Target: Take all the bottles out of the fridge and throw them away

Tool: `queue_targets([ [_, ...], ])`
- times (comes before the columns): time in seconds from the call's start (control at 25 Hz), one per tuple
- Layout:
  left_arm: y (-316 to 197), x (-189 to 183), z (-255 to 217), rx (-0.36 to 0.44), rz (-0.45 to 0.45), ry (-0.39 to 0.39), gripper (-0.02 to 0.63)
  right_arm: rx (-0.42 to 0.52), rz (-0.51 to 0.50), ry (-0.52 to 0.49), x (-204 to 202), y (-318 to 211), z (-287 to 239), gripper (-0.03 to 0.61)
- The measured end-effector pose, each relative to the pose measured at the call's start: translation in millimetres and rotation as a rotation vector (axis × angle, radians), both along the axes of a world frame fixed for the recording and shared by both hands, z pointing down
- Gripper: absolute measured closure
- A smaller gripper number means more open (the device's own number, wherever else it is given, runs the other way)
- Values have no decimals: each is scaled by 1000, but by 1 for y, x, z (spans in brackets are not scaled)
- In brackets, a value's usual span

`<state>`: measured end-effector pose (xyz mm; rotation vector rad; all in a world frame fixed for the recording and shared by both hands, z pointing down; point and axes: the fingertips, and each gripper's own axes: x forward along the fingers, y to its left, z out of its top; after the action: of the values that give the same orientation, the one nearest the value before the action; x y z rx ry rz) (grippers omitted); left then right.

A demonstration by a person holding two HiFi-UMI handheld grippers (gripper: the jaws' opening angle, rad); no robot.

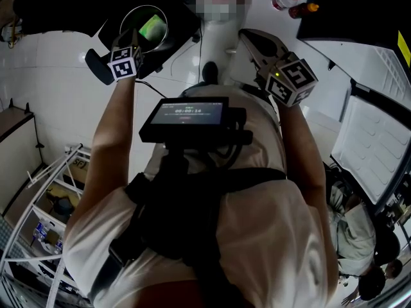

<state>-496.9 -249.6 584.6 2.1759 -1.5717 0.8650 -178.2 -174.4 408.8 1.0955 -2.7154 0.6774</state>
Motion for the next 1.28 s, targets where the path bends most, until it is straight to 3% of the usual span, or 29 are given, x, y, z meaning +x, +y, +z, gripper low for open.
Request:
queue_targets([
  [0.12,-3,11,-10,22,21,37,614,8,14,-3,3,0,-1,574],
  [0.2,-2,26,-24,50,41,102,614,14,31,-6,6,1,-4,574],
  [0.56,3,114,-85,171,243,292,614,47,142,-9,40,9,-13,574],
  [0.88,23,219,-141,216,516,404,614,90,274,-17,83,27,-22,574],
  [1.04,36,260,-162,229,599,464,614,117,335,-10,107,42,-30,574],
  [1.28,53,311,-174,221,675,487,614,141,407,-26,148,60,-33,574],
])
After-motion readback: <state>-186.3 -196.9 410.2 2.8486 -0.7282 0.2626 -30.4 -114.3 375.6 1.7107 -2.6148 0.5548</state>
